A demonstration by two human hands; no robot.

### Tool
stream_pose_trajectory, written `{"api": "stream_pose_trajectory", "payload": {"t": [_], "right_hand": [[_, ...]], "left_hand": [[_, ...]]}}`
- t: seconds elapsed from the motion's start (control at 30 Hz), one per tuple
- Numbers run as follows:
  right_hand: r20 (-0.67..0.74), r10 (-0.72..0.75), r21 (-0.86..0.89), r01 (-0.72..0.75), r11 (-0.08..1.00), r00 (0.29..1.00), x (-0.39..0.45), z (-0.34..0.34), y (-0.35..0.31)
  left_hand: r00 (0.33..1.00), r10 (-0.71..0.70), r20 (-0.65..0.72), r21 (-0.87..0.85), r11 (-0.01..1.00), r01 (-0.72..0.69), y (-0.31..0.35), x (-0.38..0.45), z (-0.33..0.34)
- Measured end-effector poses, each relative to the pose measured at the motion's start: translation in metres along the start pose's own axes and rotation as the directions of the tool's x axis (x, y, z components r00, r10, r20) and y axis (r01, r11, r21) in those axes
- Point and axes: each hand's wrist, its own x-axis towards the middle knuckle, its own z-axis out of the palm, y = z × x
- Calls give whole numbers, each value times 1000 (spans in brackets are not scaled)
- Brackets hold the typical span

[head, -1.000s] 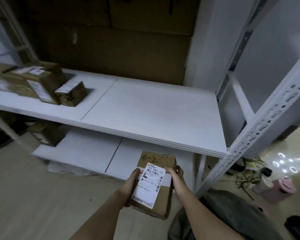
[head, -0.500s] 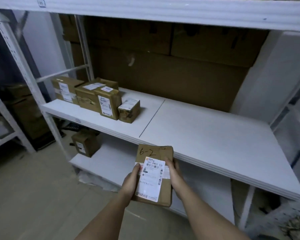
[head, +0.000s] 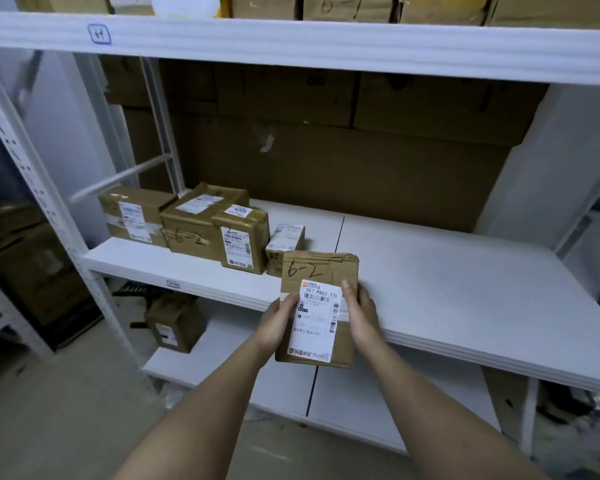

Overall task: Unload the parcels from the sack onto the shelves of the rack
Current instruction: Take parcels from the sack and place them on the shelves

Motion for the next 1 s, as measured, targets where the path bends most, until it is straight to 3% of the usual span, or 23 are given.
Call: {"api": "stream_pose_trajectory", "payload": {"t": [0.2, 0.53, 0.87, 1.0], "right_hand": [[19, -61, -67, 62, 996, 998, 33, 3, -12], [51, -60, -142, 66, 988, 997, 66, 5, 0], [-110, -19, -223, -6, 975, 994, 75, 33, 15], [-167, -9, -266, -37, 963, 986, 79, 34, 23]], "left_hand": [[999, 13, -40, 96, 995, -9, -9, 74, -13], [971, 188, 150, 212, 953, -217, 20, 106, -26], [983, 98, 155, 406, 901, -154, 2, 144, -44], [994, 29, 107, 371, 926, -67, -3, 156, -43]]}}
